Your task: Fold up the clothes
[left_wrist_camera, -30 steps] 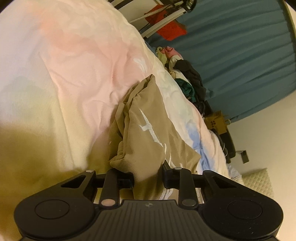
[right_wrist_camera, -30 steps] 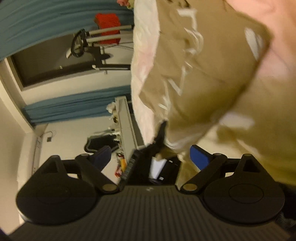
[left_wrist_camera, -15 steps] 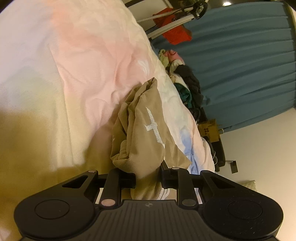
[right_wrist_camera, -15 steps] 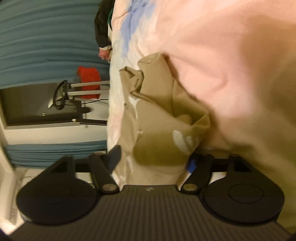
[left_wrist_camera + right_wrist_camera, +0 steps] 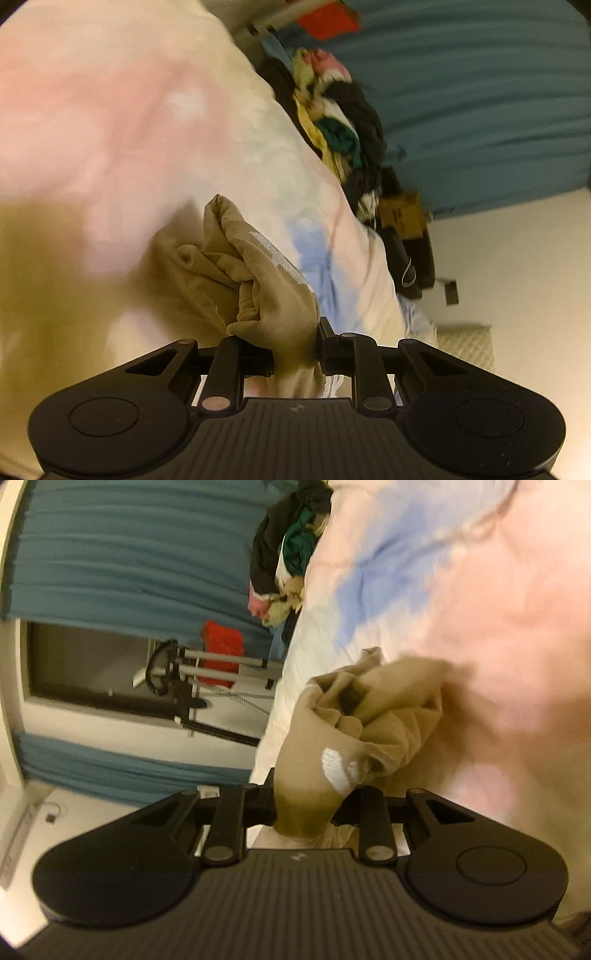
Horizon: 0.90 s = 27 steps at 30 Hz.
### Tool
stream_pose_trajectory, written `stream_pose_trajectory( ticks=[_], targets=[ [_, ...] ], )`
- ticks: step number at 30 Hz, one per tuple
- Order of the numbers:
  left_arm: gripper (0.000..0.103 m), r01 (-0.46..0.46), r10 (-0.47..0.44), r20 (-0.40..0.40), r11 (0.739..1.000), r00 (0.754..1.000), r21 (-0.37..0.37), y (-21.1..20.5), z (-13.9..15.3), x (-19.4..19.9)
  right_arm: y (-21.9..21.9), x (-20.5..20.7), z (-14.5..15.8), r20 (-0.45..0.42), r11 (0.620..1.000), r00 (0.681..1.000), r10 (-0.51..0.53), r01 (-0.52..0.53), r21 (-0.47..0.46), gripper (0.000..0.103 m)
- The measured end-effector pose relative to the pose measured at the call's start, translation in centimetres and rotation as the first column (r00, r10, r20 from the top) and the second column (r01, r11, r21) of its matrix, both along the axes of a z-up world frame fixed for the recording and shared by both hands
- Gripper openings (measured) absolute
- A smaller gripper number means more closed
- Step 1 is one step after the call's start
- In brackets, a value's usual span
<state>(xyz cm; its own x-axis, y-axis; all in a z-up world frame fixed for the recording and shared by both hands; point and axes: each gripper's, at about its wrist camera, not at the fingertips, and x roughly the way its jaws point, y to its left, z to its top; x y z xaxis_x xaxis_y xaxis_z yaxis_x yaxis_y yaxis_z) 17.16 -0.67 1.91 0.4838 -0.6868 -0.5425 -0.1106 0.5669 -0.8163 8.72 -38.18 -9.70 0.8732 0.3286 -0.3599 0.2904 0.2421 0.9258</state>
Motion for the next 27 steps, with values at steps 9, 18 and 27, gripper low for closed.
stream_pose_trajectory(
  ticks=[9, 18, 27],
  targets=[
    [0.022, 0.159, -0.167, 0.084, 0.982, 0.982, 0.1, -16.9, 4.4, 13.0, -13.0, 8.7, 5.0, 0.001, 0.979, 0.996, -0.094, 0.093, -0.182, 0.028],
    [0.023, 0.217, -0.224, 0.307, 0.975, 0.925, 0.055, -25.7, 3.1, 22.5, -21.4, 15.5, 6.3, 0.213, 0.91, 0.963, -0.163, 0.23, -0.344, 0.028],
    [0.024, 0.301, -0.352, 0.208, 0.923, 0.913, 0.239, -21.9, -10.1, 18.1, -18.4, 12.8, -7.4, -0.052, 0.924, 0.996, -0.076, 0.05, -0.379, 0.028]
  ],
)
